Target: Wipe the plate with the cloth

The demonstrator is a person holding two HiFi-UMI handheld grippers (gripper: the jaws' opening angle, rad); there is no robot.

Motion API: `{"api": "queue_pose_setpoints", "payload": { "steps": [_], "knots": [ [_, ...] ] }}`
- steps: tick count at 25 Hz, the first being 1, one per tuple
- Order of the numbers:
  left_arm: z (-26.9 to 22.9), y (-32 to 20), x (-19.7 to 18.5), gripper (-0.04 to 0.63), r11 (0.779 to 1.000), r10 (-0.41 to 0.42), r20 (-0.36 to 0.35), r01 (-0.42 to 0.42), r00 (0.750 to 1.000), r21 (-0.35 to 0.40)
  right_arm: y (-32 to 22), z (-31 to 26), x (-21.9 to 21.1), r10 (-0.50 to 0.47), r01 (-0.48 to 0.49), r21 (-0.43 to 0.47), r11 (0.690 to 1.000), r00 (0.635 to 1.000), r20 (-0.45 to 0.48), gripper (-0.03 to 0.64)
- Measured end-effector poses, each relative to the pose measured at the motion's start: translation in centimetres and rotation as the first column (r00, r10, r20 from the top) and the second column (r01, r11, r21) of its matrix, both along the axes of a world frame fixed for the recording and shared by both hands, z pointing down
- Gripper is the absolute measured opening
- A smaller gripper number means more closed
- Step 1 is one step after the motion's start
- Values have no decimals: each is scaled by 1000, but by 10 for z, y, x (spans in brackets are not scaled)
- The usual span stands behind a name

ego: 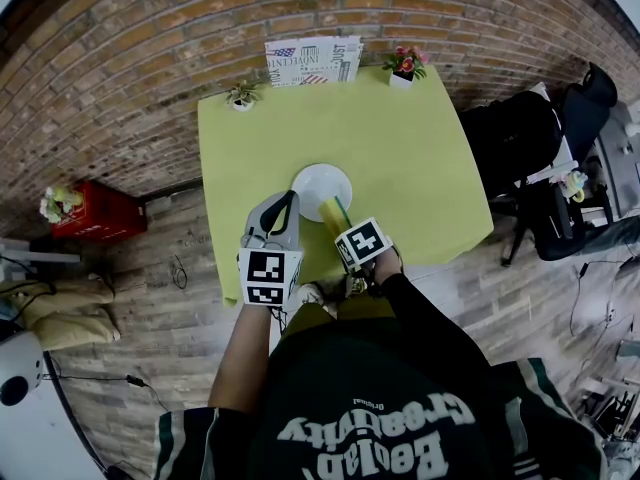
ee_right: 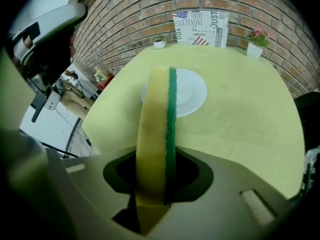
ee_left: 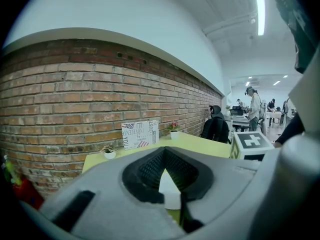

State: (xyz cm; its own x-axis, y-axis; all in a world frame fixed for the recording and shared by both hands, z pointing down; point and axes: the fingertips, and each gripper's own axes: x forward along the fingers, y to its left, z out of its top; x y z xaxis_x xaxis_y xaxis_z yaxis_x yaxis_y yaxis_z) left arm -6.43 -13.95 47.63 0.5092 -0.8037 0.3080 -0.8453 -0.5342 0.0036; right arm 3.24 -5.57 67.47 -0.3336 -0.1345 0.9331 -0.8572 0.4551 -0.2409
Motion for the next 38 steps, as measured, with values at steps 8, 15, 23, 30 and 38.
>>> {"api": "queue_pose_setpoints", "payload": {
  "steps": [8, 15, 23, 30, 38],
  "knots": [
    [3, 2, -4, 6, 1000, 9, -3, -9, 1000, -9, 8, 3, -7, -78, 78, -6, 997, 993, -93, 146],
    [5, 1, -9, 6, 1000, 12, -12, -12, 1000, -10, 9, 3, -20, -58, 58, -9, 998, 998, -33, 145],
    [3, 1, -8, 6, 1000, 30, -17, -30, 999, -5, 7, 5, -2, 28, -29, -25, 999, 998, -50, 145],
    [-1, 1, -6, 6, 999, 41, -18, -41, 999, 3, 5, 5, 23, 97, -100, -30, 995, 991, -91, 144],
    [0, 3, -5, 6, 999, 45, -16, -45, 999, 4, -1, 4, 46, 145, -149, -14, 989, 978, -147, 144]
  ]
}}
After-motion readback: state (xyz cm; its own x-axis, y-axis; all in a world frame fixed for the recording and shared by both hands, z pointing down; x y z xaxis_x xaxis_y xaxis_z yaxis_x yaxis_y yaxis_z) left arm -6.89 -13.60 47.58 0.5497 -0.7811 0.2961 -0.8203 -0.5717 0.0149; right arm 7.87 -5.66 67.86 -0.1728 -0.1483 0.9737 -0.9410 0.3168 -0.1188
